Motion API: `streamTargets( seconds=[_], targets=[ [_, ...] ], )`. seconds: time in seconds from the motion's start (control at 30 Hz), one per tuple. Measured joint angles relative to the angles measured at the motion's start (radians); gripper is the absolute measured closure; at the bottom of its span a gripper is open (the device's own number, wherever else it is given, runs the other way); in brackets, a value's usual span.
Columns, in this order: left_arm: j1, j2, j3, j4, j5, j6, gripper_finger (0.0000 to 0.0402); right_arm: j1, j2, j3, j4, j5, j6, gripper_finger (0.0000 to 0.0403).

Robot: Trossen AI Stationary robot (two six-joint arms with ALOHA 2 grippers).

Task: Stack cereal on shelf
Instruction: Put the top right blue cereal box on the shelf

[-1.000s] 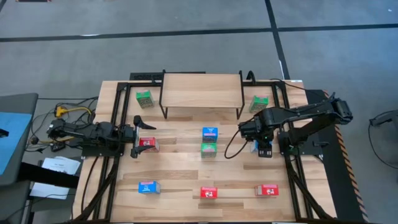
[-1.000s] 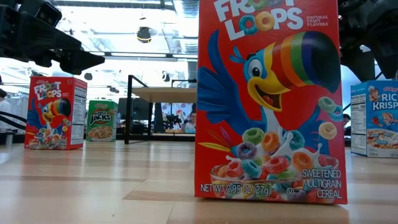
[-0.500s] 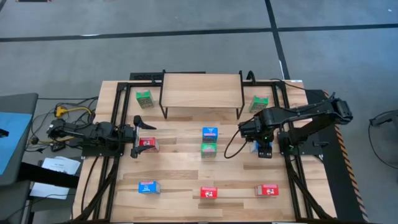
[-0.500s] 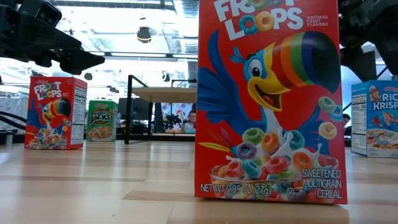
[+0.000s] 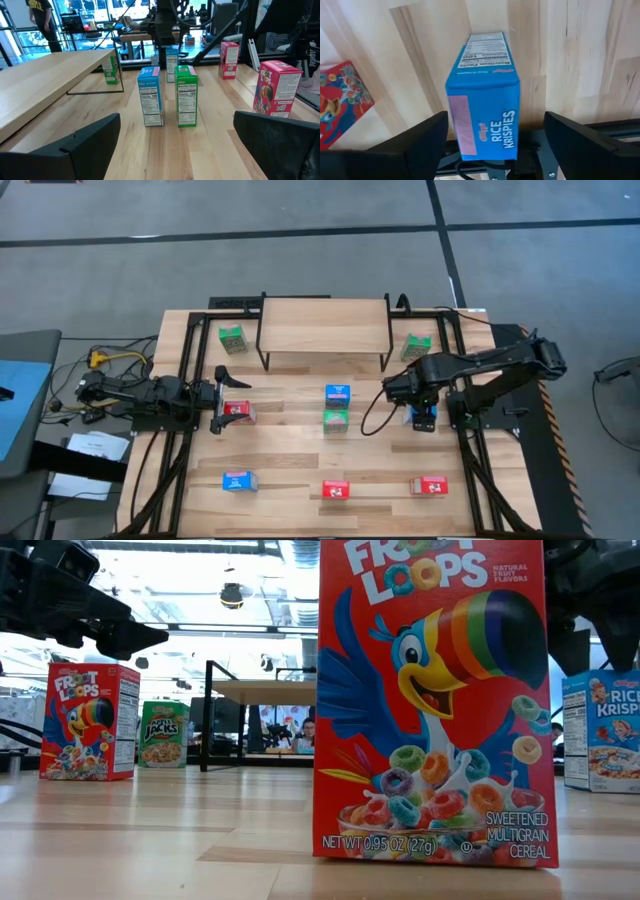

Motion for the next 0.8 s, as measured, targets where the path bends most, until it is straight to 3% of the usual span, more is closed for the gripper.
streamTargets(
  seconds=[0.43,0.8],
  targets=[
    [0.0,0.0,0.0,0.0,0.0,0.0,0.0022,0.0,0.081,-0.001,0.011,-0.012,-0.006,0.0061],
    [0.0,0.0,0.0,0.0,0.0,0.0,0.0022,0.0,0.08,-0.001,0.007,-0.012,-0.009,0.0131]
  ],
)
